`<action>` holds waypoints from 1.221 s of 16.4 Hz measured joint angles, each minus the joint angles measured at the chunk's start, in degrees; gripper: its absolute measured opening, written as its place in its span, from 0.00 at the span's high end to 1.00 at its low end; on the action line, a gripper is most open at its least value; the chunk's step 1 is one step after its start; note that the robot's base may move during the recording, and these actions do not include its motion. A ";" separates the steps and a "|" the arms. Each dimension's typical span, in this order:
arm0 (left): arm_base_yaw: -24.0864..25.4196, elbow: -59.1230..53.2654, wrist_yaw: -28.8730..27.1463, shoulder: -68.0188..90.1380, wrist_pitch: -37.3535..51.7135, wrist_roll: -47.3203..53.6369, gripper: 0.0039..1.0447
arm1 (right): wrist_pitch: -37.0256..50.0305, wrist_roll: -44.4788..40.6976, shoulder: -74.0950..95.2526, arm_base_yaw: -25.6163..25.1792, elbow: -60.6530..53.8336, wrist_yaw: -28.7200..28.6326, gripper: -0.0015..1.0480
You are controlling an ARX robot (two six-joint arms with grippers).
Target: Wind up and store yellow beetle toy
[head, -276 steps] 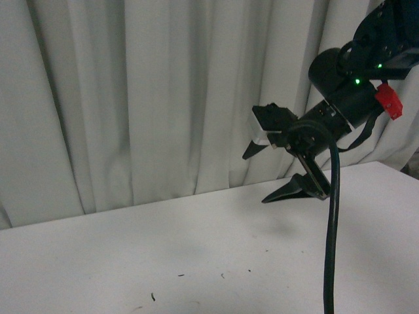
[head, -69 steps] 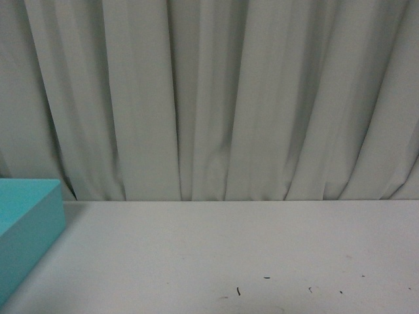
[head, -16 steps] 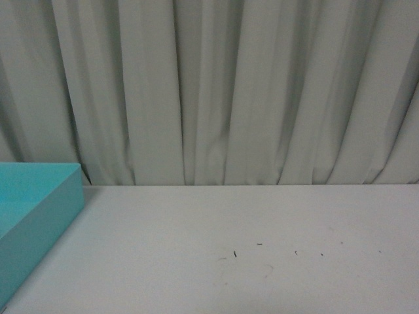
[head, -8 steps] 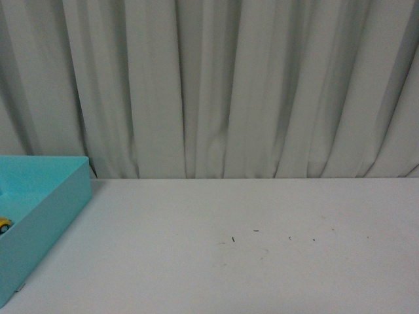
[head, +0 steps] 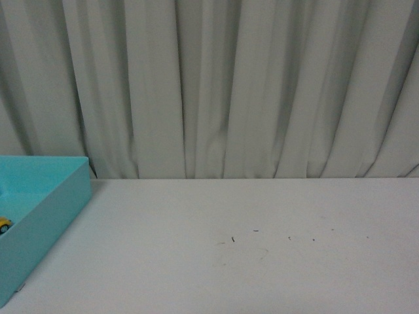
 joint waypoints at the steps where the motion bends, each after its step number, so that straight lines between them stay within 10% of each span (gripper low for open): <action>1: 0.00 0.00 0.00 0.00 0.02 0.00 0.06 | 0.02 0.02 0.00 0.00 0.00 0.00 0.06; 20: 0.00 0.00 0.00 0.00 0.02 0.00 0.06 | -0.04 0.02 0.02 0.00 0.00 0.00 0.06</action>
